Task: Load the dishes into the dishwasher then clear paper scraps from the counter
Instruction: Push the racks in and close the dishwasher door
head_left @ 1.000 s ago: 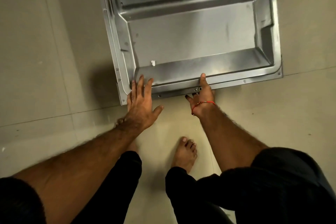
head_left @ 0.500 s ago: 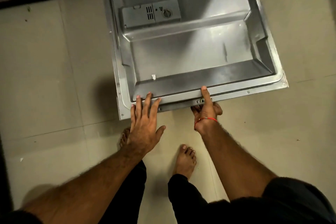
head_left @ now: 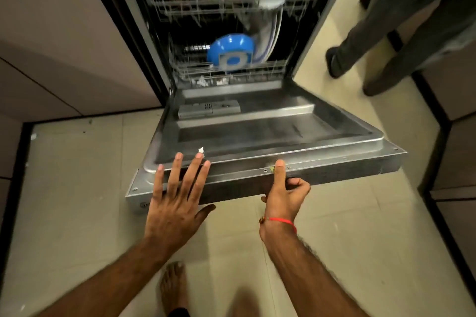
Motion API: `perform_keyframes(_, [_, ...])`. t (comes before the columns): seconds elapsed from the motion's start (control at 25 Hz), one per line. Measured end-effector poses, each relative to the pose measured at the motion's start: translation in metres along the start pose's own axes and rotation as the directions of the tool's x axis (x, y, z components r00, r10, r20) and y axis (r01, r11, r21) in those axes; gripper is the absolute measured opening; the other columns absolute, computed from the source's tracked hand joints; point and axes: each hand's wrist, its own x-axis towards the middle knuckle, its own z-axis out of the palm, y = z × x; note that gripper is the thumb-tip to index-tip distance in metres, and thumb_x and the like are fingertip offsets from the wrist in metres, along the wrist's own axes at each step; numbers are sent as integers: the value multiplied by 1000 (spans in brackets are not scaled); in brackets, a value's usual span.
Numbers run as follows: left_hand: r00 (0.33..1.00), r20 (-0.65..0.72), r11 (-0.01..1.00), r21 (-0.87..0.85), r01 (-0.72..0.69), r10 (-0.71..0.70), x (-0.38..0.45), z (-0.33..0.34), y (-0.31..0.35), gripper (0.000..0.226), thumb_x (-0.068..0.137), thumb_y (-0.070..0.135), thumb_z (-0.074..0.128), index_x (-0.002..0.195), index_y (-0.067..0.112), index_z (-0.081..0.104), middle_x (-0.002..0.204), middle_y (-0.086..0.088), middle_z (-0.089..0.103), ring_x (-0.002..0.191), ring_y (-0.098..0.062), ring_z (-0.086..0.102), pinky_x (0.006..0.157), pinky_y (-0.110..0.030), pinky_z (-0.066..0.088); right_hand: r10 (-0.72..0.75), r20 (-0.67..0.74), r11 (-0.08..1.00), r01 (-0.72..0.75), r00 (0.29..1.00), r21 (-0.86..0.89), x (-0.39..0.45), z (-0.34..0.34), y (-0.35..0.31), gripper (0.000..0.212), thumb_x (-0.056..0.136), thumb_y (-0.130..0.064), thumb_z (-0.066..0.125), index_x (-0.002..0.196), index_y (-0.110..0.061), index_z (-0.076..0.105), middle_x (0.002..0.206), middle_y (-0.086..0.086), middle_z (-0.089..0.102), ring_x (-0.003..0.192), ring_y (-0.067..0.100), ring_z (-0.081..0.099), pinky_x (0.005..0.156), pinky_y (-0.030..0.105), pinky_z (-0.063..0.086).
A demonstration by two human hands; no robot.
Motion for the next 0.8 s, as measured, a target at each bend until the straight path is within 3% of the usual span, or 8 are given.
perform_keyframes(0.08, [996, -87, 999, 25, 33, -30, 44, -32, -21, 94, 89, 69, 56, 157, 11, 26, 165, -10, 21, 152, -41, 16, 118, -66, 20, -234, 117, 968, 242, 965, -62, -4, 11, -37, 38, 71, -69, 71, 83, -39, 51, 92, 7, 59, 78, 27, 58, 72, 53, 54])
perform_keyframes(0.2, [982, -179, 997, 38, 73, -65, 115, -69, -54, 88, 91, 72, 49, 153, 10, 37, 162, -10, 29, 150, -43, 20, 116, -68, 21, -534, 290, 805, 582, 794, -112, 0, 38, -95, 30, 80, -45, 75, 96, -27, 57, 97, 2, 54, 76, 12, 51, 74, 34, 49])
perform_keyframes(0.28, [975, -215, 996, 57, 73, -59, 159, -86, -80, 91, 89, 76, 46, 152, 10, 40, 162, -11, 30, 151, -42, 18, 115, -68, 20, -633, 348, 676, 713, 692, -189, 7, 62, -134, 30, 83, -49, 71, 98, -28, 56, 97, -2, 50, 79, 11, 48, 75, 29, 44])
perform_keyframes(0.36, [968, -246, 994, 82, 75, -53, 196, -98, -103, 99, 86, 82, 43, 153, 9, 38, 163, -12, 26, 152, -40, 16, 116, -66, 20, -718, 381, 506, 813, 582, -288, 17, 87, -163, 34, 84, -58, 63, 100, -30, 54, 94, 0, 50, 86, 18, 49, 78, 35, 43])
perform_keyframes(0.56, [955, -285, 989, 94, 110, -79, 271, -116, -146, 117, 81, 90, 35, 158, 4, 17, 167, -12, 8, 154, -36, 3, 120, -61, 13, -856, 443, 12, 869, 265, -495, 44, 146, -223, 41, 82, -67, 56, 109, -35, 56, 96, 5, 44, 92, 26, 41, 80, 41, 39])
perform_keyframes(0.64, [956, -282, 989, 94, 113, -82, 296, -118, -161, 120, 80, 91, 34, 159, 3, 10, 168, -12, 0, 154, -35, -3, 122, -60, 10, -874, 458, -108, 855, 161, -507, 54, 170, -248, 47, 82, -68, 54, 118, -38, 55, 107, 7, 45, 106, 29, 40, 90, 47, 40])
perform_keyframes(0.72, [957, -273, 988, 88, 125, -97, 320, -119, -176, 122, 79, 93, 30, 159, 5, 3, 168, -10, -7, 154, -34, -9, 122, -60, 7, -852, 507, -174, 845, 129, -506, 62, 191, -270, 67, 82, -70, 49, 141, -38, 40, 135, 11, 40, 135, 34, 30, 107, 54, 30])
perform_keyframes(0.8, [957, -272, 989, 79, 127, -102, 342, -120, -189, 121, 80, 93, 25, 159, 6, -3, 168, -9, -12, 154, -33, -13, 122, -60, 5, -781, 600, -187, 851, 175, -491, 69, 211, -289, 87, 82, -70, 47, 154, -36, 11, 160, 13, 11, 149, 37, 3, 117, 57, 11])
